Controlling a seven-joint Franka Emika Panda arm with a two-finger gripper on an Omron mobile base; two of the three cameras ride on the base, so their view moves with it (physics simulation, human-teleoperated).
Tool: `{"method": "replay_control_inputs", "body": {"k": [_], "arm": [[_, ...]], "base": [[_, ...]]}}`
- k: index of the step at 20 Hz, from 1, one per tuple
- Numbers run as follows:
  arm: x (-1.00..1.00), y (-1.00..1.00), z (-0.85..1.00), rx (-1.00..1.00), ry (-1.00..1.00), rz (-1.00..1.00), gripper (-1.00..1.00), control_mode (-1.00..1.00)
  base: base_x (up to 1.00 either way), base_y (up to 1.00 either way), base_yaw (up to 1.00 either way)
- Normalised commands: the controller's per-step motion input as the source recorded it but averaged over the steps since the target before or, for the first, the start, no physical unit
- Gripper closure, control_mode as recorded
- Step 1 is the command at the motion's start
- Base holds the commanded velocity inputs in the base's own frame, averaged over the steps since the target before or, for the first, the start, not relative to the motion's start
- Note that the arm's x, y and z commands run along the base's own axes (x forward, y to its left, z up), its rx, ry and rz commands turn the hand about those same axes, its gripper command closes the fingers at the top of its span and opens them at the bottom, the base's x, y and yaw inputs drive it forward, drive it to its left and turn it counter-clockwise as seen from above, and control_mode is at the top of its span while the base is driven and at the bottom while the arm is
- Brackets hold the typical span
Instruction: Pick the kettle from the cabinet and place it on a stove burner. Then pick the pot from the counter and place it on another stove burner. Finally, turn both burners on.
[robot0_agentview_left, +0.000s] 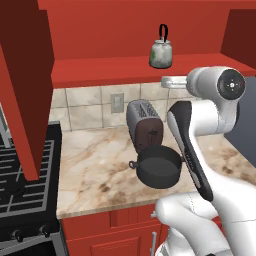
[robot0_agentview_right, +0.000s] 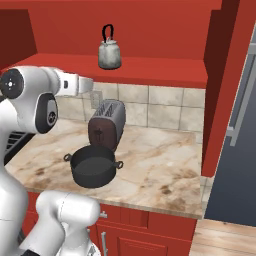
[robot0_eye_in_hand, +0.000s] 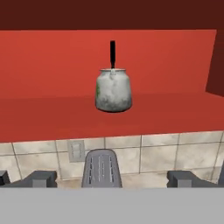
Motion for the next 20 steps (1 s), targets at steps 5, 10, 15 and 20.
{"method": "replay_control_inputs", "body": {"k": [5, 10, 15, 20], "arm": [[0.00, 0.00, 0.36, 0.00, -0.08, -0.01, -1.00, -1.00], [0.00, 0.00, 0.40, 0.00, -0.04, -0.02, -1.00, -1.00], [0.00, -0.01, 0.33, 0.00, -0.02, -0.01, -1.00, -1.00], [0.00, 0.00, 0.21, 0.00, 0.00, -0.02, -1.00, -1.00]], "base": [[0.00, 0.00, 0.00], [0.00, 0.00, 0.00], [0.00, 0.00, 0.00], [0.00, 0.00, 0.00]]}}
